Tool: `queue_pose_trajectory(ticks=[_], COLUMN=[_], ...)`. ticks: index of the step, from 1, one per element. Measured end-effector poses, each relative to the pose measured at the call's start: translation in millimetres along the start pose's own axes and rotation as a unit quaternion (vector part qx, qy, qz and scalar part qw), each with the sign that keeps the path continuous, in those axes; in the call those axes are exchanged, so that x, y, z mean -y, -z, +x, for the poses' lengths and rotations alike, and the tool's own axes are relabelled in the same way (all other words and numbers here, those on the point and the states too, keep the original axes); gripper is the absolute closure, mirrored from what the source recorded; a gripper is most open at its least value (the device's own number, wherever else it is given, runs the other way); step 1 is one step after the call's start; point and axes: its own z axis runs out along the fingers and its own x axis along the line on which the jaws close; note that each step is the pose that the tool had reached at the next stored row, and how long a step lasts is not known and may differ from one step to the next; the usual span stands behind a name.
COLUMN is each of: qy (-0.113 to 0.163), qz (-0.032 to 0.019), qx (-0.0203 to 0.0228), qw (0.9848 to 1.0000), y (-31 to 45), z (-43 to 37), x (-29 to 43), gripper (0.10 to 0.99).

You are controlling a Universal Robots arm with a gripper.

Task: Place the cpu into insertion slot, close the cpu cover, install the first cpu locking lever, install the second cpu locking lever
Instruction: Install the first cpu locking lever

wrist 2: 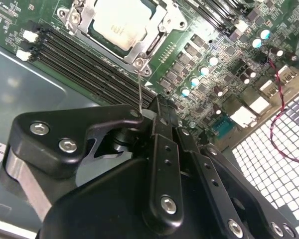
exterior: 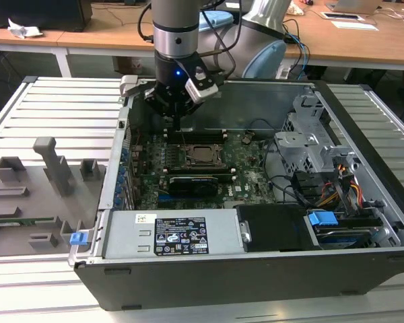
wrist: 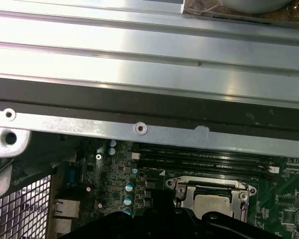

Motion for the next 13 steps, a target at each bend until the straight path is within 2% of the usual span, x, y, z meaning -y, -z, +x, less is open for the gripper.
queue_pose_trajectory(ticks=[13], qy=[0.000], qz=[0.0001], qx=[0.0000], qw=[1.0000], y=[-1.0], z=[-17.4], x=[1.7], gripper=[0.976])
